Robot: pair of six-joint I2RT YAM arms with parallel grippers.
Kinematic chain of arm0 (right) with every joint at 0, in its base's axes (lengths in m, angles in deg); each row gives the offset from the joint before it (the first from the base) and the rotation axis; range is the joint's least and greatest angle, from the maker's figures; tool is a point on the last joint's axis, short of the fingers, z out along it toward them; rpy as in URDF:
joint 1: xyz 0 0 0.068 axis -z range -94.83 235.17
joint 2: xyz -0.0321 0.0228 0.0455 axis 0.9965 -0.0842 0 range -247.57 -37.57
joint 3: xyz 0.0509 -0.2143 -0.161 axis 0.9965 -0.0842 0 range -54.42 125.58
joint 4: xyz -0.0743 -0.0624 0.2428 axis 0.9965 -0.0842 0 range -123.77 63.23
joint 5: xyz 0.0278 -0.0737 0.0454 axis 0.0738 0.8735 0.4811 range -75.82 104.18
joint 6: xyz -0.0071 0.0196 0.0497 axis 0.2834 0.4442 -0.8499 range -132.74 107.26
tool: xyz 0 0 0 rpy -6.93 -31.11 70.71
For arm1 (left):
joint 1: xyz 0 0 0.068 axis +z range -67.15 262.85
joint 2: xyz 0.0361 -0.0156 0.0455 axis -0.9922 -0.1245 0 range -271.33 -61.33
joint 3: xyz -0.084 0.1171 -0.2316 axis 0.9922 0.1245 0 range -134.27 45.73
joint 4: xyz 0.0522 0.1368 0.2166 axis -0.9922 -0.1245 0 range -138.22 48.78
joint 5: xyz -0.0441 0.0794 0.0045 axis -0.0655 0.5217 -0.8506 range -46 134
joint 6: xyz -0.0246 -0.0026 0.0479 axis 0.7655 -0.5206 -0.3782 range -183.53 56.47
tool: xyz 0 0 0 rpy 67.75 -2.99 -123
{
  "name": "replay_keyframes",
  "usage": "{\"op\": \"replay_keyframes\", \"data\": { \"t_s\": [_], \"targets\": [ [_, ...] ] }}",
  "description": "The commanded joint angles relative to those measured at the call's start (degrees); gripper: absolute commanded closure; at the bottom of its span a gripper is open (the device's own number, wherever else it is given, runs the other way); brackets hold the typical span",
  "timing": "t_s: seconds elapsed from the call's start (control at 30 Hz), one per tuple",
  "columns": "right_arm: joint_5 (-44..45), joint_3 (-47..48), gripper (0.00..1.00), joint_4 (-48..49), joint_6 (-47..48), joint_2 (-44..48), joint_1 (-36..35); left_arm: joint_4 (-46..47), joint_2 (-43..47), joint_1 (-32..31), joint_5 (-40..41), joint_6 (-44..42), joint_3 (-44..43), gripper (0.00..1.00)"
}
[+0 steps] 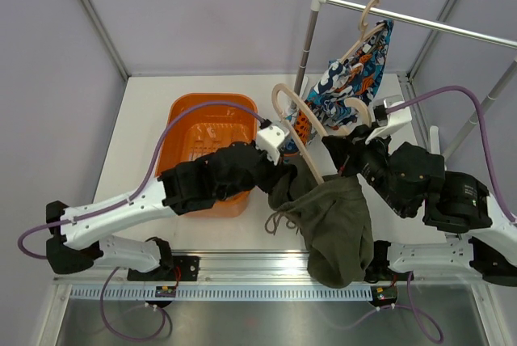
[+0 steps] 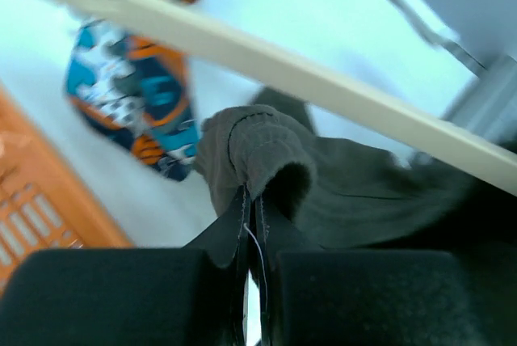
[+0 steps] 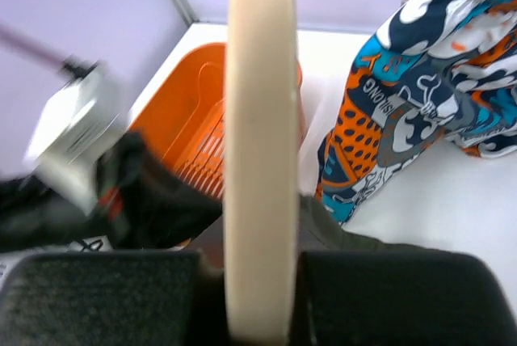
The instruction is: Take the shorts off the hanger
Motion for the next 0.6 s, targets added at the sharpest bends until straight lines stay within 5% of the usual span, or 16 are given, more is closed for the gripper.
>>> {"op": "replay_keyframes", "data": {
  "t_s": [0.0,0.37,0.57],
  "targets": [
    [7.23,0.04,1.00,9.60,2.92,-1.54,-0.65,-0.56,0.99,-9.77,2.63,-6.50,-7.20,1.00],
    [18.31,1.36,1.00,23.23,17.24,-7.51,-0.30,-5.05,-4.99,-36.16,10.46,-19.95,-19.32,1.00],
    [21.38,6.45,1.00,22.81,21.65,-10.41,4.35,-5.15,-5.26,-37.50,26.22,-21.27,-22.94,1.00]
  ]
}}
